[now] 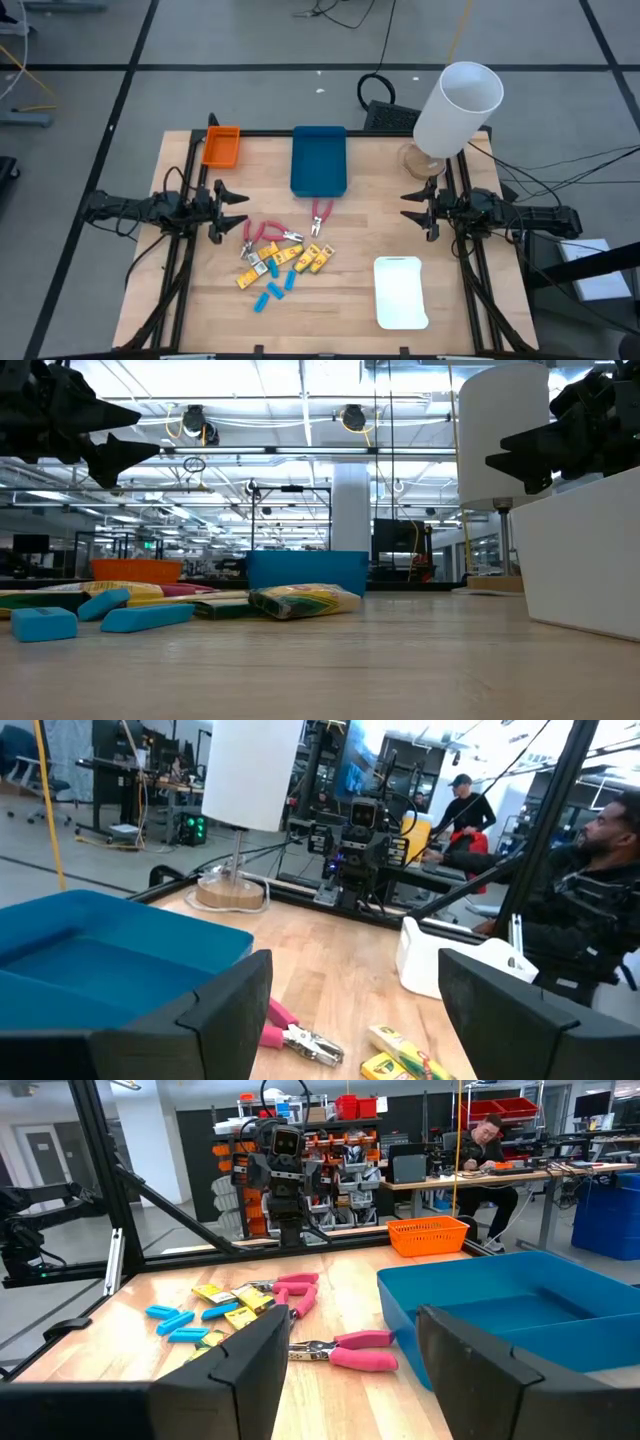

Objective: Pick & Place School Supplies
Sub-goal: Put the blue eraser into the white bin

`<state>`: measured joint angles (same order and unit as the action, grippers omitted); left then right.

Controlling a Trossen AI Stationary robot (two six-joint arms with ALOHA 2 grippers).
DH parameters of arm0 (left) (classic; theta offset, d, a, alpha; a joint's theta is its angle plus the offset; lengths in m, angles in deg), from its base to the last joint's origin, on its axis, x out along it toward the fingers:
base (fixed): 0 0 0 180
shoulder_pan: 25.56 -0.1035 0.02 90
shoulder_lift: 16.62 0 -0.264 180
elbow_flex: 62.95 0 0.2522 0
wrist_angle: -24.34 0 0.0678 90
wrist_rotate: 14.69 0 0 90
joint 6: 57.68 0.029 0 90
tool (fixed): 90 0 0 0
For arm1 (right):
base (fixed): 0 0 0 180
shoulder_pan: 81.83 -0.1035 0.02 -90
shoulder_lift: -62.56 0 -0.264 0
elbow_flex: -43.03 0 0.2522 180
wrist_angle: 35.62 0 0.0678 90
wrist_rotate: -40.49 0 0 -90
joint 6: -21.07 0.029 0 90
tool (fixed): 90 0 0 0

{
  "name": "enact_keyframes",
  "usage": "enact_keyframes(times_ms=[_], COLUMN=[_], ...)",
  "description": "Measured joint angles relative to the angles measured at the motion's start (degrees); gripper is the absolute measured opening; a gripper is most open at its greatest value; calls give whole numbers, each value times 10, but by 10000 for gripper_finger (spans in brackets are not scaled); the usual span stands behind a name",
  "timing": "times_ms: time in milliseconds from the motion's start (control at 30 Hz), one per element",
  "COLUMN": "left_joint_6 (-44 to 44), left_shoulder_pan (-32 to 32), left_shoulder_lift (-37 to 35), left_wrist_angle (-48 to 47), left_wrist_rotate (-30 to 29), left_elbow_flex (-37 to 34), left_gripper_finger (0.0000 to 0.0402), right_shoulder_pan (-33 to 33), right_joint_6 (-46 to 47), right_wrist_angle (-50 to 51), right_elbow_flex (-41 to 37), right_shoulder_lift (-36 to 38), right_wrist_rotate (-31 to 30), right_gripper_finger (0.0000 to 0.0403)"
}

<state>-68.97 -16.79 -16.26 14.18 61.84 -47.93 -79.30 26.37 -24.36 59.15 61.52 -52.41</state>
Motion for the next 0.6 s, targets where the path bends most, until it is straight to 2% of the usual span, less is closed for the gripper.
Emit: enact_keyframes(times_ms=[200,367,500,600], left_joint_6=[-23,-66,-70,-77], left_shoulder_pan=[0,4,33,64], left_shoulder_lift=[0,12,61,126], left_wrist_angle=[12,32,77,77], left_wrist_rotate=[2,56,62,31], left_elbow_flex=[0,0,5,35], left_gripper_finger=[287,287,287,287], right_shoulder_pan=[0,0,0,0], right_joint_6=[0,0,0,0], right_wrist_angle=[0,0,0,0], right_elbow_flex=[0,0,0,0], right_shoulder_lift=[0,0,0,0], right_wrist_rotate=[0,0,0,0], right_gripper_finger=[210,210,210,210])
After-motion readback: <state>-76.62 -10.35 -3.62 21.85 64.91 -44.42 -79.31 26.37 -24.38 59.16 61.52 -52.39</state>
